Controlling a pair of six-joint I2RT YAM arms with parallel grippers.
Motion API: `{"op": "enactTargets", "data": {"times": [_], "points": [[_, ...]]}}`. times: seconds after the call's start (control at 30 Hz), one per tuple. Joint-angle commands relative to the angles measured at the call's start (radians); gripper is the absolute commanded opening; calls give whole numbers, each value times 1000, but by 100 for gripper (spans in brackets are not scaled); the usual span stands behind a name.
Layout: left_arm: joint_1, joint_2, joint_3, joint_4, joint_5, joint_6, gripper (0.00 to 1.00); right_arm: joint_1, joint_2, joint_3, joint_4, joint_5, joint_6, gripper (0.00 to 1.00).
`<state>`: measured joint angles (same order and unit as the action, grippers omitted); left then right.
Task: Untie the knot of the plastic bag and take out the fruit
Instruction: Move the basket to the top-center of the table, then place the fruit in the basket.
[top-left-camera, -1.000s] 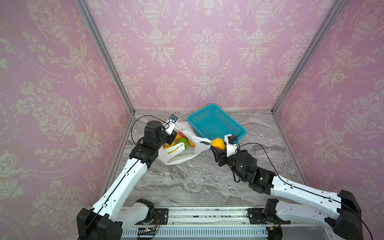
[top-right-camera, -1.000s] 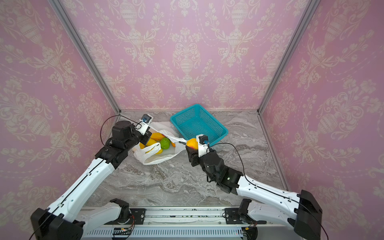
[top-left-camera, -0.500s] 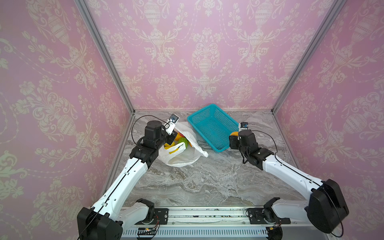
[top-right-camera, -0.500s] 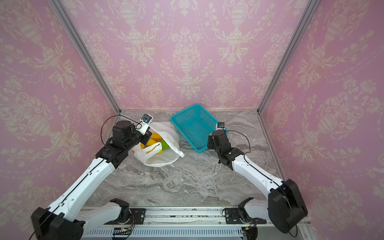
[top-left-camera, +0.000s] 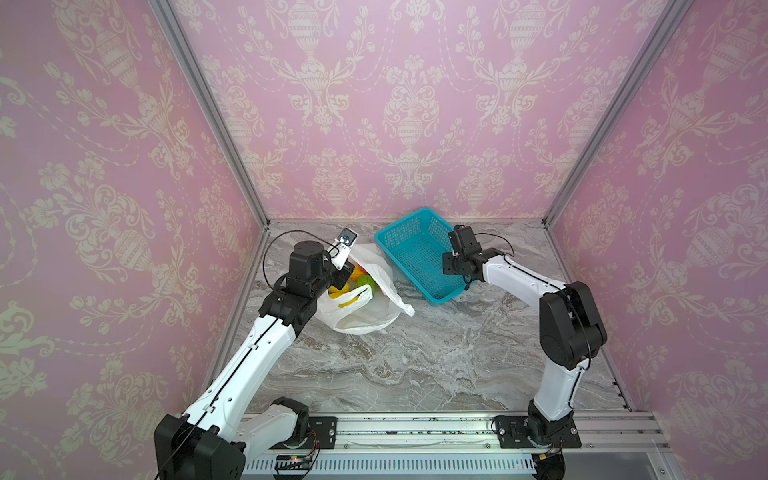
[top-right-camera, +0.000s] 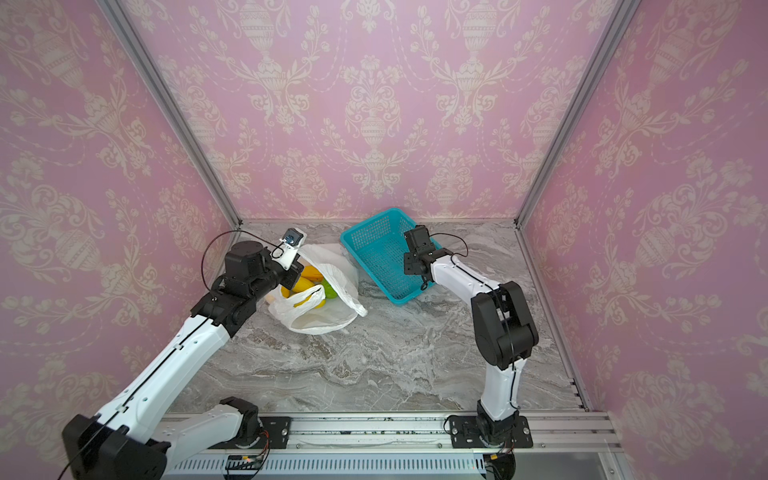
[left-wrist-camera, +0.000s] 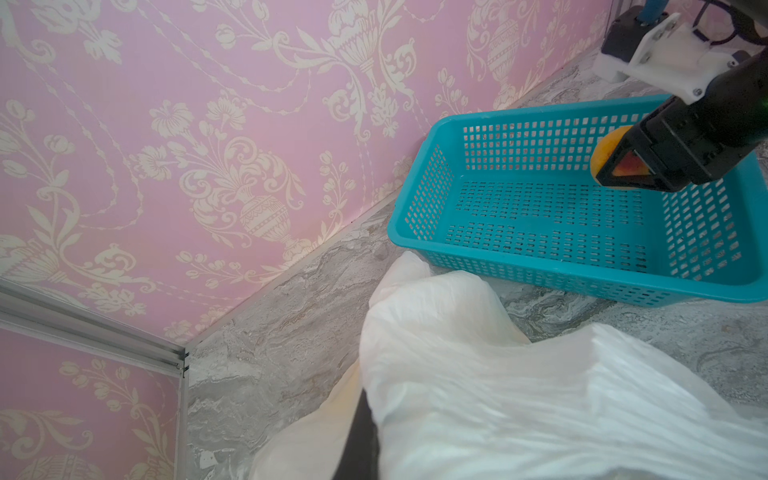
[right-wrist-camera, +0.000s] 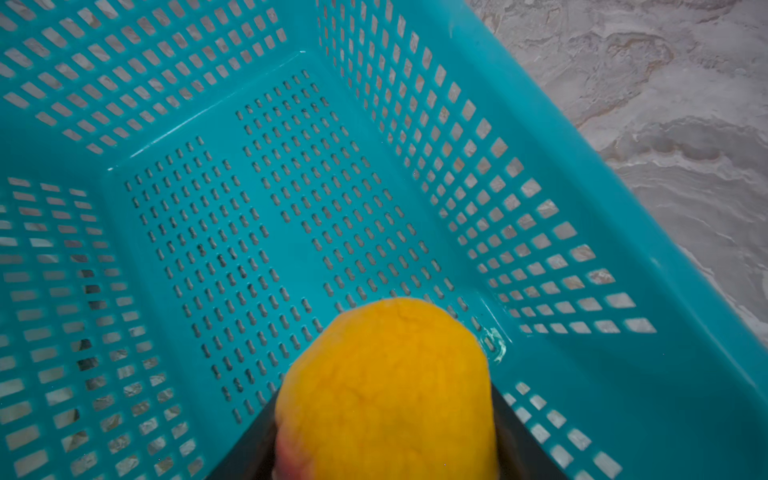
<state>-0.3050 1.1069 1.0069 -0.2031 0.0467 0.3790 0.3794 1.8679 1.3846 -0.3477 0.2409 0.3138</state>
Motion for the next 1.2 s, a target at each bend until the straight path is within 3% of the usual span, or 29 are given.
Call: {"op": "enactTargets", "data": {"times": [0.0,0.2,0.4,0.57,0.67,0.9,1.17], "points": [[11,-5,0,-7,1,14,0,1,-28,-23,-26,67,-8,32],[12,-10,2,-9,2,14,0,-5,-104,-141,6,173,26,37],[12,-21,0,-8,2,14,0,-17,-177,-192,-34,184,48,35],[12,-15,3,-11,3,15,0,-10,-306,-394,24,156,100,38],[12,-12,3,-9,1,14,0,-11,-349,-429,33,141,105,40],[12,-22,3,-10,12,9,0,-11,-260,-307,-38,153,102,45],[12,-19,2,-9,23,10,0,-58,-157,-312,7,160,88,55]]}}
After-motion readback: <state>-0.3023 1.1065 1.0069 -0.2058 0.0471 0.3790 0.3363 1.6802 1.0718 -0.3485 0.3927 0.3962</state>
